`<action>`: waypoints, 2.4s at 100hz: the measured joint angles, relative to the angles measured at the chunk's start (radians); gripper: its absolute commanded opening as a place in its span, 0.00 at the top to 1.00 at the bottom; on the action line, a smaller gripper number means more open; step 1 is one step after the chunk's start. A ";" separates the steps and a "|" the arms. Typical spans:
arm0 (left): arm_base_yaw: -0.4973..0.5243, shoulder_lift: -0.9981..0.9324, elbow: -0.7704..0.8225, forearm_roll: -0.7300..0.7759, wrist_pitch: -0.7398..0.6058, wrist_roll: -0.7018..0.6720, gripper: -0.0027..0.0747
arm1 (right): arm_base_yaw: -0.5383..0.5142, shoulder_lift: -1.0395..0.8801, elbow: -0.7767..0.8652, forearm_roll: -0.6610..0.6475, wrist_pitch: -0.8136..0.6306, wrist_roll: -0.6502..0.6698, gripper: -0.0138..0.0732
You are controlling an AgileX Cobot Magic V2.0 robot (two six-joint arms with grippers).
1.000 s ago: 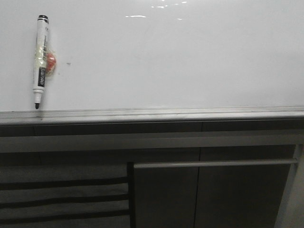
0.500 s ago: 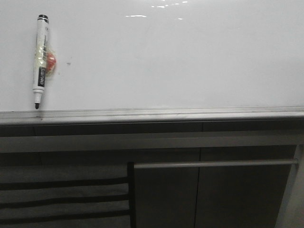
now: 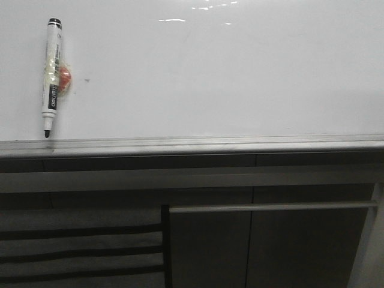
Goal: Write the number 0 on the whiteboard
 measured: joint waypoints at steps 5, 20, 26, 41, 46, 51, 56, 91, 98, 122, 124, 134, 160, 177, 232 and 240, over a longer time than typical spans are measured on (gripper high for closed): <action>-0.032 0.064 -0.002 0.000 -0.028 0.000 0.32 | 0.013 0.000 -0.007 0.000 0.004 -0.024 0.92; -0.104 0.251 -0.004 -0.015 -0.134 0.000 0.33 | 0.074 0.000 -0.030 0.000 0.009 -0.057 0.92; -0.125 0.322 -0.004 -0.039 -0.178 0.000 0.33 | 0.100 0.000 -0.033 0.000 0.009 -0.062 0.92; -0.165 0.472 -0.006 -0.138 -0.249 0.000 0.33 | 0.133 0.000 -0.035 0.000 0.009 -0.066 0.92; -0.180 0.521 -0.006 -0.145 -0.279 0.000 0.33 | 0.136 0.000 -0.035 0.000 0.009 -0.067 0.92; -0.193 0.563 -0.007 -0.152 -0.321 0.000 0.34 | 0.136 0.000 -0.035 0.000 0.009 -0.067 0.92; -0.203 0.601 -0.009 -0.160 -0.356 0.000 0.36 | 0.136 0.000 -0.035 0.000 0.009 -0.067 0.92; -0.205 0.796 -0.062 -0.219 -0.551 0.000 0.39 | 0.136 0.000 -0.035 0.000 0.007 -0.068 0.92; -0.211 0.817 -0.071 -0.219 -0.573 0.000 0.50 | 0.136 0.000 -0.035 0.000 0.007 -0.068 0.92; -0.211 0.858 -0.075 -0.222 -0.638 0.000 0.99 | 0.142 0.000 -0.035 0.000 0.047 -0.068 0.92; -0.211 0.860 -0.075 -0.216 -0.644 0.000 0.99 | 0.144 0.000 -0.035 0.000 0.048 -0.068 0.92; -0.211 0.860 -0.075 -0.140 -0.680 0.000 0.99 | 0.178 0.002 -0.047 0.000 0.067 -0.085 0.90; -0.211 0.834 -0.074 0.352 -0.743 0.070 0.99 | 0.392 0.119 -0.146 0.004 0.122 -0.260 0.45; -0.211 0.789 -0.074 0.576 -0.695 0.111 0.99 | 0.499 0.292 -0.225 0.004 0.124 -0.279 0.43; -0.211 0.575 -0.071 0.888 -0.388 0.137 0.99 | 0.825 0.795 -0.451 -0.001 -0.076 -0.406 0.43; -0.211 0.569 -0.071 0.909 -0.401 0.137 0.99 | 0.866 0.848 -0.473 -0.018 -0.104 -0.409 0.43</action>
